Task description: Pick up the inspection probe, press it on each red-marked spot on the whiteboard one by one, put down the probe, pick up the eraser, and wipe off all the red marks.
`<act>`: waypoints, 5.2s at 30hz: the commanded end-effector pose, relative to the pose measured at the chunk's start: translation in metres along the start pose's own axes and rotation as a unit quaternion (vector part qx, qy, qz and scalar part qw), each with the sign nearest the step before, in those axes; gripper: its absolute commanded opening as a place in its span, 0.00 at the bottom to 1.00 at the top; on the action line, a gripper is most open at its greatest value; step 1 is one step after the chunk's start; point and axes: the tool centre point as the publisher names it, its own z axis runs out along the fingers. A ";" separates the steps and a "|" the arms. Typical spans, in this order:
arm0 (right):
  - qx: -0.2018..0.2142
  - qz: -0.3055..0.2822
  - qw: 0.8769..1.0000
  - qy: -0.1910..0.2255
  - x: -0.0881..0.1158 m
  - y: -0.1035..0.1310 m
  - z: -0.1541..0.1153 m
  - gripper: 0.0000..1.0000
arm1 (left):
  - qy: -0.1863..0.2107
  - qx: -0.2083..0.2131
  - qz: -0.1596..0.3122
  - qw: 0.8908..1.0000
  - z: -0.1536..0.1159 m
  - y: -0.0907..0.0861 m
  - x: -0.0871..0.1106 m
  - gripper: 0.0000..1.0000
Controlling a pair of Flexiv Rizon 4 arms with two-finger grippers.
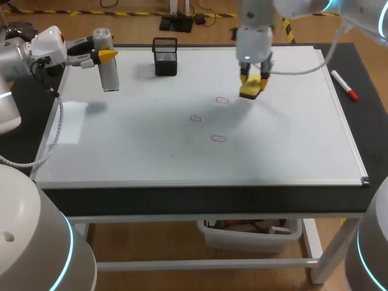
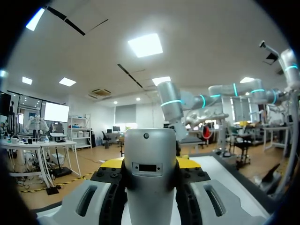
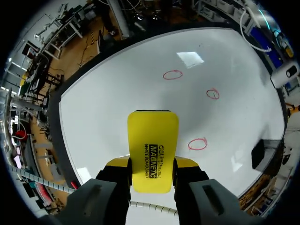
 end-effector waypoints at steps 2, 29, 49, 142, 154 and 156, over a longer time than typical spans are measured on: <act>0.091 -0.041 0.995 0.015 -0.026 0.037 -0.003 0.00 | -0.002 0.000 0.001 1.000 0.000 -0.001 0.002 0.00; 0.109 -0.244 0.962 -0.056 -0.110 0.128 0.038 0.00 | -0.002 0.000 0.001 1.000 0.000 -0.001 0.002 0.00; 0.084 -0.260 0.961 -0.036 -0.153 0.114 0.060 0.00 | -0.002 0.000 0.001 1.000 0.000 -0.001 0.002 0.00; 0.074 0.064 0.995 -0.018 0.100 -0.098 0.012 0.00 | -0.002 0.000 0.001 1.000 0.000 -0.001 0.002 0.00; 0.070 0.080 0.994 -0.022 0.116 -0.116 0.011 0.00 | -0.002 0.000 0.001 1.000 0.000 -0.001 0.002 0.00; 0.070 0.080 0.994 -0.022 0.116 -0.116 0.011 0.00 | -0.002 0.000 0.001 1.000 0.000 -0.001 0.002 0.00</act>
